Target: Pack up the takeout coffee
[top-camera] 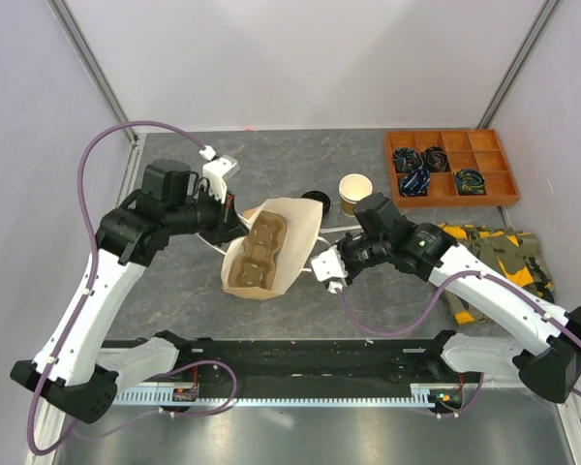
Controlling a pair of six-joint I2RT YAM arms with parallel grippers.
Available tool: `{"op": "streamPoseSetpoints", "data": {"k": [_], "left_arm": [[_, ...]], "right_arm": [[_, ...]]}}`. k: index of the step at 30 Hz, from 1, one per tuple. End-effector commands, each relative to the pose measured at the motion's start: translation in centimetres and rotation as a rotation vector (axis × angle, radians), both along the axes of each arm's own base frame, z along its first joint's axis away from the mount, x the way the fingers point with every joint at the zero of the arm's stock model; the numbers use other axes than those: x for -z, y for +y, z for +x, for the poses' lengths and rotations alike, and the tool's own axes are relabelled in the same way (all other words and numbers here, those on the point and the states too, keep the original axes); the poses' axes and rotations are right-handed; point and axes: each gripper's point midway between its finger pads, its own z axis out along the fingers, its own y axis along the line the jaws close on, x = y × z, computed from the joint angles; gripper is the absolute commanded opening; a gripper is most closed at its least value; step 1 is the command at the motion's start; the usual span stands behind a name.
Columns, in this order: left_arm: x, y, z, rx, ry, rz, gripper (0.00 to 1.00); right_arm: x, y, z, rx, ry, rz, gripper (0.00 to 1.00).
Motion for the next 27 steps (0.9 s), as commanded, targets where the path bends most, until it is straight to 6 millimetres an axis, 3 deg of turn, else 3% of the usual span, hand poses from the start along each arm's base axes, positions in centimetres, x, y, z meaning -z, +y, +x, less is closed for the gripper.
{"op": "streamPoseSetpoints", "data": {"k": [1,5,8,13,18,22,27], "left_arm": [[-1.8,-2.5,-2.1,0.192,-0.156,-0.051,0.02],[-0.9,-3.2,-2.4,0.206,-0.165,-0.001,0.02],[-0.4,-3.2,-1.7,0.179,-0.140,0.016,0.02],[0.7,-3.3,-0.5,0.129,-0.085,0.057,0.02],[1.2,-2.9,0.1,0.099,-0.085,0.084,0.02],[1.4,-2.5,0.3,0.080,-0.095,0.094,0.02],[1.2,-2.1,0.4,0.064,-0.110,0.102,0.02]], "right_arm": [[-0.6,-0.3,-1.0,-0.056,-0.027,0.019,0.10],[-1.7,0.0,-0.9,-0.059,-0.042,0.055,0.20],[-4.2,1.0,-0.3,-0.025,-0.042,0.138,0.30],[-9.2,2.3,0.1,-0.012,-0.064,0.256,0.57],[-10.3,1.8,0.2,0.002,-0.097,0.267,0.76],[-11.1,1.5,0.5,0.034,-0.109,0.282,0.81],[-14.9,2.5,3.3,0.207,-0.062,0.392,0.82]]}}
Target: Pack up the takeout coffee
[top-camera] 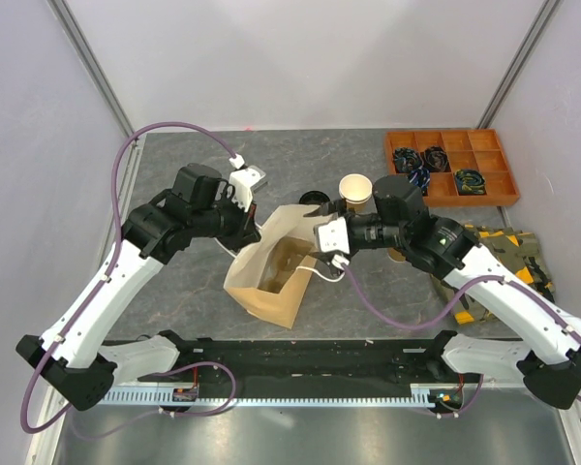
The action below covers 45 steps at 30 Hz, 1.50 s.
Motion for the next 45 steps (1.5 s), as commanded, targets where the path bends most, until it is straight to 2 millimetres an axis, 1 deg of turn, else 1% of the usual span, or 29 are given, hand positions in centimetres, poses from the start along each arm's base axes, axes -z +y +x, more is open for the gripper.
{"op": "streamPoseSetpoints", "data": {"k": [1,3,5,7,9,11,12,13,14,15,16,17,18,20,21,23,24,25,26,28,29,32,33,36,37,38,39,42,45], "left_arm": [[-1.8,0.5,0.9,-0.042,-0.086,-0.011,0.02],[-2.2,0.6,0.9,-0.041,-0.100,-0.015,0.02],[-2.4,0.8,1.1,-0.049,-0.110,-0.010,0.02],[-2.7,0.9,1.2,-0.044,-0.122,0.001,0.02],[-3.1,0.8,1.2,-0.035,-0.135,0.004,0.02],[-3.2,0.8,1.2,-0.024,-0.137,0.013,0.02],[-4.1,0.9,1.3,-0.025,-0.153,0.008,0.02],[-3.7,1.0,1.4,-0.029,-0.131,0.034,0.02],[-3.9,1.1,1.4,-0.027,-0.124,0.046,0.02],[-4.7,1.1,1.5,-0.021,-0.137,0.052,0.02],[-4.7,1.4,1.6,-0.026,-0.139,0.068,0.02],[-4.2,1.8,1.4,-0.023,-0.114,0.103,0.02],[-4.7,2.0,1.5,-0.022,-0.131,0.113,0.02],[-4.0,2.5,1.3,-0.018,-0.105,0.154,0.02],[-4.0,2.5,1.3,-0.018,-0.099,0.158,0.02],[-3.1,2.4,1.7,-0.034,-0.078,0.192,0.02],[-2.6,2.4,2.0,-0.045,-0.069,0.209,0.02],[-2.3,2.5,2.2,-0.058,-0.065,0.223,0.02],[-2.0,2.3,2.2,-0.064,-0.053,0.227,0.02],[-1.0,2.2,2.4,-0.073,-0.032,0.249,0.02],[-0.6,2.0,2.3,-0.078,-0.021,0.254,0.02],[-0.2,1.6,2.4,-0.088,-0.010,0.257,0.02],[-0.1,1.5,2.4,-0.088,-0.007,0.260,0.02],[-0.2,1.1,2.7,-0.094,-0.016,0.265,0.02],[-0.3,1.2,3.1,-0.106,-0.024,0.273,0.02],[-0.6,1.1,3.2,-0.100,-0.034,0.272,0.02],[-0.8,1.7,3.8,-0.128,-0.058,0.302,0.02],[-1.5,2.5,4.2,-0.137,-0.084,0.348,0.02],[-2.3,3.5,4.3,-0.144,-0.107,0.390,0.02]], "right_arm": [[-6.2,0.9,2.7,0.159,0.037,0.172,0.82],[-7.9,1.2,3.6,0.206,0.056,0.221,0.82],[-8.5,1.0,4.0,0.249,0.084,0.245,0.84],[-9.5,0.9,3.8,0.248,0.089,0.272,0.85],[-11.5,0.8,3.3,0.242,0.089,0.321,0.87],[-12.1,0.5,3.7,0.288,0.119,0.338,0.88],[-12.2,0.2,4.0,0.311,0.115,0.335,0.88],[-11.2,-0.1,4.3,0.342,0.127,0.304,0.88],[-10.6,-1.0,5.4,0.424,0.128,0.292,0.89],[-9.8,-1.3,5.7,0.457,0.139,0.271,0.89],[-8.6,-1.8,5.9,0.494,0.163,0.231,0.89],[-7.9,-2.1,6.1,0.518,0.176,0.212,0.90],[-7.3,-2.6,6.2,0.548,0.191,0.196,0.90],[-5.8,-3.1,6.1,0.577,0.233,0.154,0.91],[-4.9,-3.5,6.4,0.621,0.260,0.144,0.91],[-3.5,-4.4,6.6,0.667,0.297,0.113,0.92],[-2.4,-5.3,7.2,0.708,0.319,0.096,0.92],[-1.5,-6.0,7.2,0.742,0.355,0.079,0.92],[-0.9,-7.3,7.9,0.793,0.376,0.076,0.93],[0.8,-9.1,7.9,0.844,0.437,0.041,0.93],[1.2,-10.8,8.6,0.892,0.456,0.041,0.93],[2.4,-12.9,8.4,0.935,0.511,0.001,0.93],[2.7,-13.9,8.8,0.963,0.519,-0.007,0.93],[4.0,-15.5,7.9,0.975,0.543,-0.087,0.93],[4.9,-16.3,7.4,0.998,0.563,-0.131,0.93],[5.3,-17.0,7.4,1.022,0.560,-0.157,0.93],[5.7,-17.4,7.2,1.036,0.566,-0.179,0.93],[6.8,-18.9,7.2,1.086,0.560,-0.230,0.94],[7.5,-19.7,7.3,1.100,0.582,-0.248,0.93]]}}
